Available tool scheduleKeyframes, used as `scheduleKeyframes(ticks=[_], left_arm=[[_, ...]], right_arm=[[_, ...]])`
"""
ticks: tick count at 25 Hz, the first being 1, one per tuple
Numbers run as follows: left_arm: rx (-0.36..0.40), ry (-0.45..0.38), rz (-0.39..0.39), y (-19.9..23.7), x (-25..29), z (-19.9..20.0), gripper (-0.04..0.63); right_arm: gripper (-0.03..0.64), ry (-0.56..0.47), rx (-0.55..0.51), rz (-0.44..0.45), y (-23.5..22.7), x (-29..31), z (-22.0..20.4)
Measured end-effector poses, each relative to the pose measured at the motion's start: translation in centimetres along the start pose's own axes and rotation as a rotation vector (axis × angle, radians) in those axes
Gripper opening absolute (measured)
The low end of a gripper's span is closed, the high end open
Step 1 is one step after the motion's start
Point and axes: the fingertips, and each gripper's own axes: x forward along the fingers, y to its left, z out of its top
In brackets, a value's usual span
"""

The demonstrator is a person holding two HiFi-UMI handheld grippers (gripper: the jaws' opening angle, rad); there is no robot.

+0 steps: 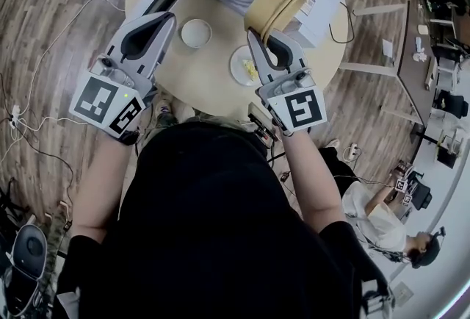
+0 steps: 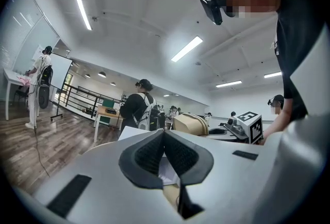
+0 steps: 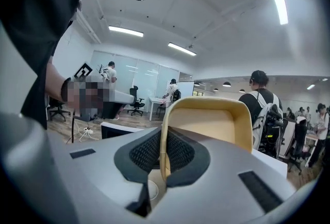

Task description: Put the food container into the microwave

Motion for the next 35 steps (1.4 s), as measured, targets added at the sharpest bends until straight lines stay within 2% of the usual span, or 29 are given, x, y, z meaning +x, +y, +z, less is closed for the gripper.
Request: scheduleKeyframes(ticks=[4,8,12,20,35], left_arm=[[-0.008,0.01,0.011,0.2,-0.1,-0.6,0.02],[-0.01,0.013,0.015,0.2,0.2,-0.7,0.02],[-0.01,0.022,0.025,0.4,0.0,-0.8,0.02],[-0.013,0.036,0.03,0.5,0.2,-1.3,0.02],[-0.018,0.056,0.028,0.5,1.1,-2.0,0.02]], right_arm=[[0.025,0.013,-0.096,0.056,1.4,1.7,-0.1],[0.025,0.11,-0.223,0.131,2.6,2.7,-1.8],[0.025,0.174,-0.289,0.2,4.3,3.4,-3.1],[0.025,0.264,-0.3,0.335,6.2,4.1,-6.1],[0.025,0.446,-0.3,0.477,7.5,4.2,-11.8]])
